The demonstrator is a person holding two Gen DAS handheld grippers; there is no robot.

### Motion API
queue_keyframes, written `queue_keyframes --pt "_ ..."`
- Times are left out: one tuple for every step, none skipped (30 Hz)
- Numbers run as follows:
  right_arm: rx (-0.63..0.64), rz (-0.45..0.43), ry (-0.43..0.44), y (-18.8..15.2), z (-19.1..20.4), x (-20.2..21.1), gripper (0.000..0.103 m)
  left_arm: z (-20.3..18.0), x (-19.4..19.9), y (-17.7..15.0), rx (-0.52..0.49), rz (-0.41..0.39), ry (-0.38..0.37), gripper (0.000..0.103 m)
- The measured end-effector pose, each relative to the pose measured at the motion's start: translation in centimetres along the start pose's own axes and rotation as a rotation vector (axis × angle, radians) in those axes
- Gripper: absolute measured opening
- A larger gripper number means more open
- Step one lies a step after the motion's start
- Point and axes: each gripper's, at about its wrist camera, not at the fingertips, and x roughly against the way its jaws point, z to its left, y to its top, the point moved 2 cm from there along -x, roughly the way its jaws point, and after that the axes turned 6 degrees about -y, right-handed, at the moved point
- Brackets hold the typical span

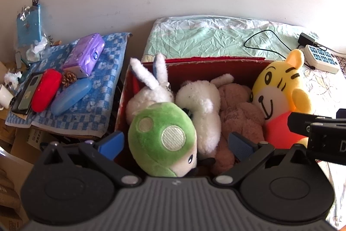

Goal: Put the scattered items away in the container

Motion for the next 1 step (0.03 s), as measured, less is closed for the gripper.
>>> queue_keyframes --pt "-0.001 0.001 -0.001 -0.01 0.01 0.02 0.090 0.02 -0.05 -0.03 0.002 0.003 -0.002 0.102"
